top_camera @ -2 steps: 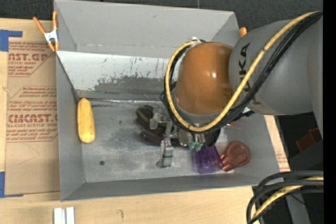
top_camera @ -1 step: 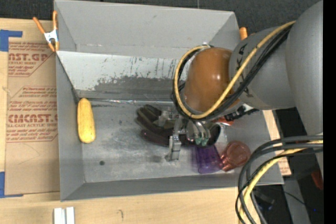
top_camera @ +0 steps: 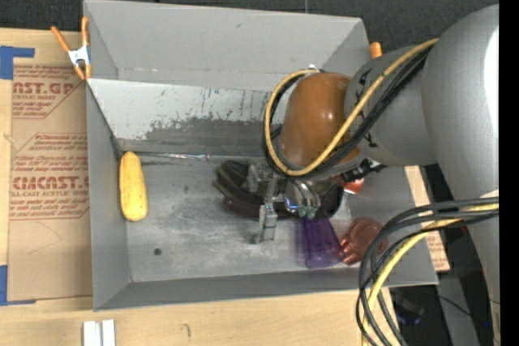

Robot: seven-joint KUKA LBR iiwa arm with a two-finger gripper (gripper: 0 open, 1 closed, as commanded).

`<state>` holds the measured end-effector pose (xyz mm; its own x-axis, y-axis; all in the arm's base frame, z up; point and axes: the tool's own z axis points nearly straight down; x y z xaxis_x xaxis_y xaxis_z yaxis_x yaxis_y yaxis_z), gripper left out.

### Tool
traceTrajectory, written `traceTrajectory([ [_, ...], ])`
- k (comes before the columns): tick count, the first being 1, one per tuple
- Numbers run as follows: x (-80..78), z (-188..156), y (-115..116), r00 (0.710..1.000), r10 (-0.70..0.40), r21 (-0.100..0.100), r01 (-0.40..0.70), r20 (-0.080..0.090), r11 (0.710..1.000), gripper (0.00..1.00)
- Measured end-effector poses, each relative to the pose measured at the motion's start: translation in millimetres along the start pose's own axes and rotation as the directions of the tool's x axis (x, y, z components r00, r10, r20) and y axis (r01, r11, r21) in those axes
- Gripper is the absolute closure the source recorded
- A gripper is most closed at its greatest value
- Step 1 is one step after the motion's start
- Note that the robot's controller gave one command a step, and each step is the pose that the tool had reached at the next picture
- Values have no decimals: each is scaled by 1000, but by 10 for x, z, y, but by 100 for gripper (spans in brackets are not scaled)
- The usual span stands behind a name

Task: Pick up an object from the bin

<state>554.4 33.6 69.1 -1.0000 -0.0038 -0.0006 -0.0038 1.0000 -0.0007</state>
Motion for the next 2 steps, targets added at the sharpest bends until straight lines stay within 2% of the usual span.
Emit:
traceTrajectory([
  [1,57,-19,-9,1000,21,-3,-21,4,1000,0],
  [2,11,-8,-1,1000,5,-1,-5,2,1000,0],
])
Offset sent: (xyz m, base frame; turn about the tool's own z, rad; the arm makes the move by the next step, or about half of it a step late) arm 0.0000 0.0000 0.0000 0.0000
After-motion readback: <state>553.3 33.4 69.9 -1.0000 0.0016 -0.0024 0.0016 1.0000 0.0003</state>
